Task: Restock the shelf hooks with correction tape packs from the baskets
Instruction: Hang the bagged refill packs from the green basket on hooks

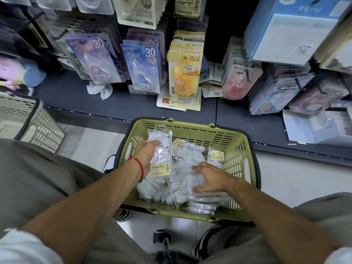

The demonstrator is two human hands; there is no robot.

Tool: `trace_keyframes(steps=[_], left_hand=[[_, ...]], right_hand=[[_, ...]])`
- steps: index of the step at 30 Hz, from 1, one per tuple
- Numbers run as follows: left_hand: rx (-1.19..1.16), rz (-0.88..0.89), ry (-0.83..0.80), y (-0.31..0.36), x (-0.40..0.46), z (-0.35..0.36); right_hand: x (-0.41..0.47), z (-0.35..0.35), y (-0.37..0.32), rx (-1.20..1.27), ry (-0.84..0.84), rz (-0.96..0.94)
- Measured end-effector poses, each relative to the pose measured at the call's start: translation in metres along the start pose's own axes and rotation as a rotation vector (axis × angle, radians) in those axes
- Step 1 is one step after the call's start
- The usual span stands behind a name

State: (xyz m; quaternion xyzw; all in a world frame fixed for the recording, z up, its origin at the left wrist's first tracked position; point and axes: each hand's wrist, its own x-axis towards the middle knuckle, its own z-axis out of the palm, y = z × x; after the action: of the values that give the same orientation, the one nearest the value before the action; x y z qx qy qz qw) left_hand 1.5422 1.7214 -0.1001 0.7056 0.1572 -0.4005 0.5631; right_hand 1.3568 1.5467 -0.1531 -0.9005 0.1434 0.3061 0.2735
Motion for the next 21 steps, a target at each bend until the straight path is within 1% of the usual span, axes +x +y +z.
trace_keyframes(steps=[3,5,7,9,11,13,14,16,21], left_hand=[[0.025,0.005,-0.01,0.002,-0.004,0.001],[0.009,0.001,-0.018,0.001,-0.005,0.001],[0.012,0.008,-0.026,0.0,-0.003,0.002],[0.021,0.02,-0.017,-0.001,-0.001,0.003],[0.03,0.038,-0.027,-0.004,-0.002,0.007],[0.039,0.064,-0.04,-0.009,-0.006,0.015],[0.047,0.078,-0.058,-0.013,-0.009,0.02],[0.054,0.097,-0.134,-0.02,-0.018,0.029],[0.103,0.14,-0.33,-0.024,-0.031,0.025]], right_hand=[[0.0,-0.005,0.002,0.034,-0.028,-0.012],[-0.001,-0.01,0.005,0.109,0.014,0.012],[-0.002,-0.021,0.005,0.242,0.092,0.061],[-0.004,-0.036,0.002,0.392,0.241,0.105],[-0.006,-0.053,-0.008,0.535,0.454,0.132],[-0.004,-0.063,-0.024,0.622,0.651,0.157],[-0.003,-0.066,-0.035,0.671,0.701,0.162],[-0.002,-0.064,-0.058,0.859,0.685,0.125],[-0.006,-0.055,-0.085,1.137,0.494,0.049]])
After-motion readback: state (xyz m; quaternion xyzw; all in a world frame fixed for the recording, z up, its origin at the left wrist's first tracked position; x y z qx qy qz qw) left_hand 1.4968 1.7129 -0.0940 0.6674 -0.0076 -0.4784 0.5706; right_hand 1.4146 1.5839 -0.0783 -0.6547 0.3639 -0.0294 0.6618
